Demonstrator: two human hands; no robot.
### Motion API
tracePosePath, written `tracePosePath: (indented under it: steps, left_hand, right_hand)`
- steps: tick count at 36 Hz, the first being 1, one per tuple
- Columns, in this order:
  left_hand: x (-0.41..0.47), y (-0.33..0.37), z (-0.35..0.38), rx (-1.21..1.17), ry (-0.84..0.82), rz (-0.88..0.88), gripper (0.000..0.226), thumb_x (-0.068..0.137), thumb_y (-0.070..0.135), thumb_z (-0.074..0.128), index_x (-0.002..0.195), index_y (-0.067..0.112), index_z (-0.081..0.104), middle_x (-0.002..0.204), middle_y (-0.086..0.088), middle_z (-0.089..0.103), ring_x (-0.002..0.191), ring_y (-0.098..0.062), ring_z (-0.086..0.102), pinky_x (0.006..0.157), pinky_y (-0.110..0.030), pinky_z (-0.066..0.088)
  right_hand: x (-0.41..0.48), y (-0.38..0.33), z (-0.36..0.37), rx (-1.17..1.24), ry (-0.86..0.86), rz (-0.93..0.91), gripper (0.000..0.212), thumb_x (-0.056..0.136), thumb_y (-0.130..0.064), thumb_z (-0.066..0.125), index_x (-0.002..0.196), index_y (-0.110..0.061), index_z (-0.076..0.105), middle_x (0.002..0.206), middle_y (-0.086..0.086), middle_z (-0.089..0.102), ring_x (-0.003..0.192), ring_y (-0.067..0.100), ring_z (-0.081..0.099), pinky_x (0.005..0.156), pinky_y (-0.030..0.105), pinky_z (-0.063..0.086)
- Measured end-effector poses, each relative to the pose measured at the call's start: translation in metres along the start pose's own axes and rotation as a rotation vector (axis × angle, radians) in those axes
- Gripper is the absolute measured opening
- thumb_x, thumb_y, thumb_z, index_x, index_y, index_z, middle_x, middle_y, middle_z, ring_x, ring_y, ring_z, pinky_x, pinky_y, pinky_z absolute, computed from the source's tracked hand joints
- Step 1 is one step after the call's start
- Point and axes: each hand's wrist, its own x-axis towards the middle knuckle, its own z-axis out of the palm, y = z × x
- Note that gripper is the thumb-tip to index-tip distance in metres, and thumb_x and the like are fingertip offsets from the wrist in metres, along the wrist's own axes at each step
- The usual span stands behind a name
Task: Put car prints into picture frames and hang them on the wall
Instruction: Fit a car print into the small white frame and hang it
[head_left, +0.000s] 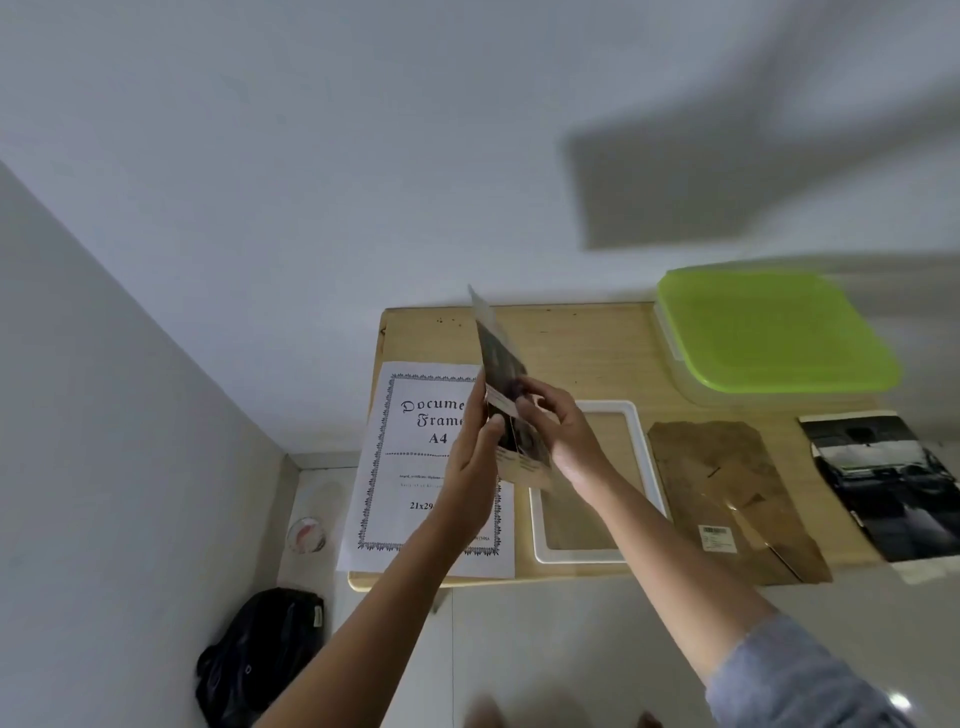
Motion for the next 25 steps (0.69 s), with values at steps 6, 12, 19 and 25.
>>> tracePosePath:
  steps: [6,12,19,25]
  left_hand:
    - [0.003,0.004,0.001,-0.027,-0.003,0.047,0.047,0.085,0.036,0.035,0.128,0.053,0.025,0.130,0.018,0.039,0.119,-0.005,0.045,0.094,-0.032,0.050]
    - [0.005,-0.007,-0.002,-0.003,0.007,0.038,0.046,0.086,0.035,0.035,0.128,0.051,0.029,0.127,0.019,0.042,0.114,-0.011,0.051,0.087,-0.032,0.054]
    - [0.008,-0.048,0.000,0.100,-0.016,-0.085,0.054,0.093,0.021,0.037,0.145,0.031,0.022,0.134,0.003,0.044,0.110,-0.006,0.055,0.076,-0.021,0.052]
    - [0.004,-0.085,0.019,0.241,-0.074,-0.168,0.051,0.097,0.006,0.037,0.141,0.031,0.030,0.133,0.001,0.049,0.117,-0.010,0.051,0.084,-0.025,0.053]
  right_hand:
    - [0.001,0.007,-0.015,0.200,-0.043,0.139,0.039,0.089,-0.035,0.055,0.125,-0.020,0.051,0.113,0.009,0.064,0.089,0.017,0.069,0.065,0.025,0.054]
    - [-0.001,0.020,-0.028,0.187,0.054,0.173,0.048,0.081,-0.023,0.068,0.126,-0.019,0.052,0.117,0.010,0.063,0.099,0.027,0.065,0.076,0.039,0.055]
    - [-0.009,0.041,-0.065,-0.019,0.209,0.126,0.056,0.078,-0.003,0.069,0.130,-0.014,0.049,0.118,-0.003,0.058,0.108,0.021,0.059,0.090,0.041,0.052]
    - [-0.021,0.065,-0.098,-0.143,0.211,0.179,0.070,0.076,0.000,0.069,0.139,-0.013,0.040,0.137,0.005,0.048,0.116,0.019,0.055,0.094,0.044,0.050]
